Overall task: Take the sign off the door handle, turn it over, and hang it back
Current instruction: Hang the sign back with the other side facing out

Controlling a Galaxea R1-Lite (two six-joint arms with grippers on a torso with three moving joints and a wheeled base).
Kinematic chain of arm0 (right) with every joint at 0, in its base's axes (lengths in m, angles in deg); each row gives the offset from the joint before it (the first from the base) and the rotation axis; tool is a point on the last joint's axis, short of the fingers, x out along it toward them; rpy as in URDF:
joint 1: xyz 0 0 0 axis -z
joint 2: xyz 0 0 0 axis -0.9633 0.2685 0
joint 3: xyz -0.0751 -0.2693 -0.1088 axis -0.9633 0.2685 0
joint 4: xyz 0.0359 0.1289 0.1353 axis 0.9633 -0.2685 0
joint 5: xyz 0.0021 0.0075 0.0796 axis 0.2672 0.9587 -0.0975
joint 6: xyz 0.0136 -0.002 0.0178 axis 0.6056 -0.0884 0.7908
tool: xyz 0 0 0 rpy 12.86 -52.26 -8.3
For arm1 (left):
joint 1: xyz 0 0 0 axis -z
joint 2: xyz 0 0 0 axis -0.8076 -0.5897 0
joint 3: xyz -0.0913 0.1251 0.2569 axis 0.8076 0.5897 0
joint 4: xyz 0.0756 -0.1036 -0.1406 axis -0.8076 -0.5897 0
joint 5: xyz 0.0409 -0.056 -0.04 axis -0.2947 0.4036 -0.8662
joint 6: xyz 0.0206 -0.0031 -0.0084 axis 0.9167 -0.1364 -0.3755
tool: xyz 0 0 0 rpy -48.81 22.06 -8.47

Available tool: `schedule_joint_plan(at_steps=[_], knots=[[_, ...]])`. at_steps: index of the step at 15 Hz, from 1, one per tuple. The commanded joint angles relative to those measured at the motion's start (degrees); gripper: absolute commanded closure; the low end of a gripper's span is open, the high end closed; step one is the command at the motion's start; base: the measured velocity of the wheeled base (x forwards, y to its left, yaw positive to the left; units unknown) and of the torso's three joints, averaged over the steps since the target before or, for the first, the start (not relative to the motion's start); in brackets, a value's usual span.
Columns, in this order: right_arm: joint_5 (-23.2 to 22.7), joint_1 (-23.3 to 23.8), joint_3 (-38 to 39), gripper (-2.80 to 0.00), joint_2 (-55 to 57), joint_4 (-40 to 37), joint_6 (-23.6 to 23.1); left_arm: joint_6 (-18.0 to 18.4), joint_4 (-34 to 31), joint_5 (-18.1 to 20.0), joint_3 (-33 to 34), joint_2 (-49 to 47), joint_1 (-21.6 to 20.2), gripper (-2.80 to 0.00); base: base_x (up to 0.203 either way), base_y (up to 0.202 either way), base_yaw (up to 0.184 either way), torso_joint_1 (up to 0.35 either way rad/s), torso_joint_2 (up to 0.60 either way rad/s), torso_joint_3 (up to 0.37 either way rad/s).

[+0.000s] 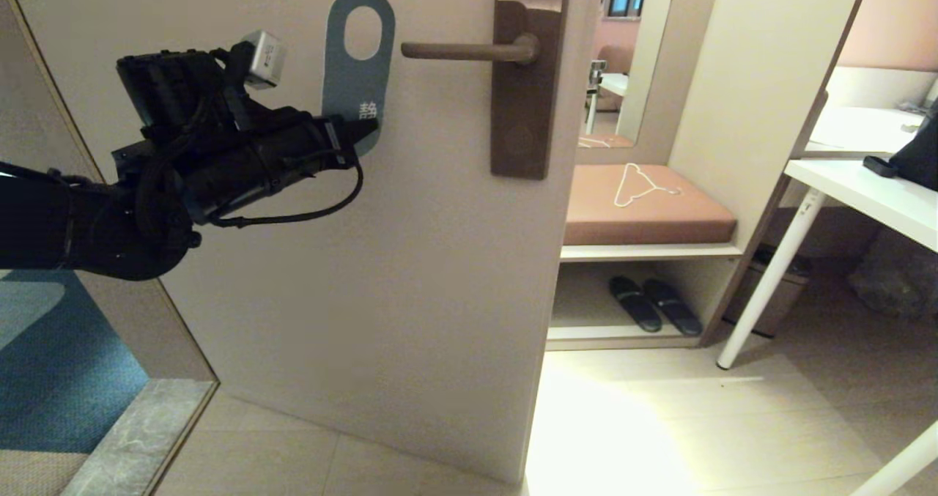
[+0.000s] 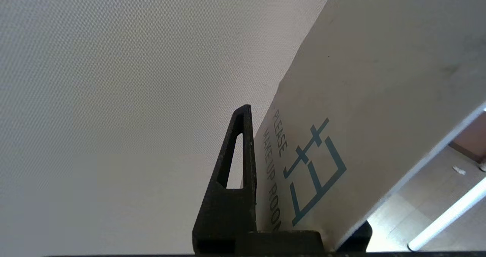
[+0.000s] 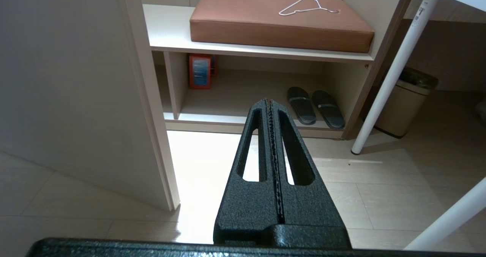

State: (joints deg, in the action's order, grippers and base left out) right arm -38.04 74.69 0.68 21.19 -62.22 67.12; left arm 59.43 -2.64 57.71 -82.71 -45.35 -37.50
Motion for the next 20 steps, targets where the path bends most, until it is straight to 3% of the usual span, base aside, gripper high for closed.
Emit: schedule_joint_plan(at_steps=[1,20], knots=[[0.0,0.0,0.0,0.0,0.1,0.0,0.0,0.0,0.1,0.1,-0.9,-0.9,0.2,0.0,0.0,0.0,0.0,0.0,0.0,0.0],[0.0,0.0,0.0,0.0,0.1,0.0,0.0,0.8,0.2,-2.9,-1.5,-2.8,6.2,0.0,0.0,0.0,0.0,0.0,0.0,0.0]])
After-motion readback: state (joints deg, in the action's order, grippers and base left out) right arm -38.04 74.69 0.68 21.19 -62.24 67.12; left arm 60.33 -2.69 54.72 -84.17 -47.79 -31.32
